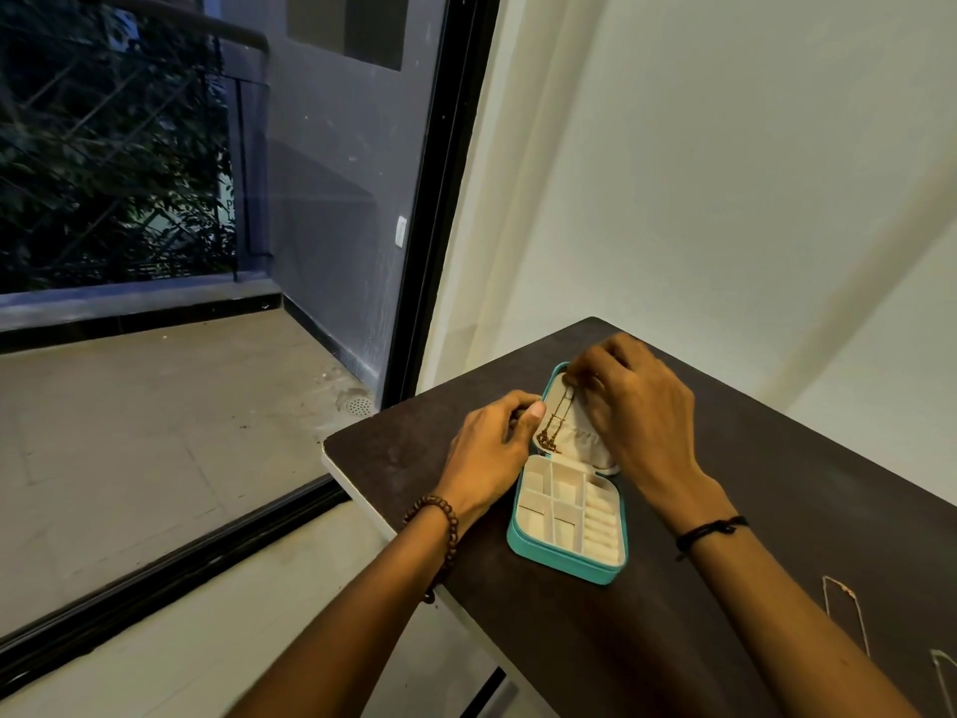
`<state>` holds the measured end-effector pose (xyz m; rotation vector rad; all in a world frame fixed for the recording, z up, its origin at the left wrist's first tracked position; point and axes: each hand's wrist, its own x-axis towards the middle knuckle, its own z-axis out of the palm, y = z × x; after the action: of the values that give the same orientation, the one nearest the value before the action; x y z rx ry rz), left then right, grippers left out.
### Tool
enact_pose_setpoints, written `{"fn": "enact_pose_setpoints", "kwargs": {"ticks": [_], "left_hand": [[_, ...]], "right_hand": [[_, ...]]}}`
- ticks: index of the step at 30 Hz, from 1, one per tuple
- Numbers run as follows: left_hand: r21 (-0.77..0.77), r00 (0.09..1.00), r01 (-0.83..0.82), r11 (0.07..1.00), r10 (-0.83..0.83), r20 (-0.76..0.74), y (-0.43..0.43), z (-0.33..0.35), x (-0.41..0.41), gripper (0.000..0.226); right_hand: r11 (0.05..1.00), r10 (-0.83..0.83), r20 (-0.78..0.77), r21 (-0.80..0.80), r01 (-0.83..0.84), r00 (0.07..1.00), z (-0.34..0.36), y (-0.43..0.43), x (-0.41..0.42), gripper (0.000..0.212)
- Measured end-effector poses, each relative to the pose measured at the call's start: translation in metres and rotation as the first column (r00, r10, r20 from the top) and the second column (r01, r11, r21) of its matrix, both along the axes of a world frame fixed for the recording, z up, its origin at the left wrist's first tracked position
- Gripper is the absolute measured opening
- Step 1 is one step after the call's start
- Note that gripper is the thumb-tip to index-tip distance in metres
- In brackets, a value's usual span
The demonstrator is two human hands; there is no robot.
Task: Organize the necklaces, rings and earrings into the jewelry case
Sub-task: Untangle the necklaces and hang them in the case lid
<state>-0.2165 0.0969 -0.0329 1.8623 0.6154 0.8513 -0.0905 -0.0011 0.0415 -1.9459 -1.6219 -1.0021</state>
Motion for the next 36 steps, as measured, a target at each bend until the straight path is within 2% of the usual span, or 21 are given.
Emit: {"fn": "enact_pose_setpoints", "kwargs": {"ticks": [5, 12, 19, 23, 27, 31, 36], "left_hand": [[0.000, 1.000, 0.001, 1.000, -0.001, -0.007, 0.001, -0.001, 0.001, 0.034], [-0.015, 1.000, -0.020, 1.000, 0.020, -0.022, -0.005, 0.006, -0.003, 0.034], [-0.085, 0.985, -0.132, 0.988, 0.141, 0.100, -0.030, 0.020, -0.018, 0.022], [0.038, 0.987, -0.143, 0.989, 0.139, 0.081, -0.062, 0.032, -0.027, 0.017], [0.203, 0.996, -0.080, 0.976, 0.072, 0.043, -0.100, 0.050, -0.028, 0.015], [0.265, 0.995, 0.051, 0.963, -0.073, 0.073, -0.140, 0.056, -0.011, 0.012], [0.287, 0.986, 0.167, 0.943, -0.162, -0.041, -0.182, 0.056, 0.017, 0.014]], "right_hand": [[1.000, 0.013, -0.064, -0.010, -0.013, 0.998, -0.001, -0.002, -0.002, 0.014], [0.992, -0.054, -0.175, -0.125, 0.033, 0.983, -0.010, -0.029, -0.022, 0.015], [0.967, -0.099, -0.245, -0.251, 0.035, 0.964, -0.026, -0.078, -0.054, 0.017], [0.962, -0.120, -0.304, -0.271, 0.035, 0.945, -0.025, -0.104, -0.059, 0.018], [0.966, -0.136, -0.322, -0.252, 0.054, 0.937, -0.021, -0.132, -0.060, 0.013], [0.961, -0.201, -0.339, -0.252, 0.117, 0.919, -0.020, -0.163, -0.053, 0.010], [0.945, -0.295, -0.385, -0.256, 0.206, 0.875, -0.022, -0.204, -0.030, 0.012]]}}
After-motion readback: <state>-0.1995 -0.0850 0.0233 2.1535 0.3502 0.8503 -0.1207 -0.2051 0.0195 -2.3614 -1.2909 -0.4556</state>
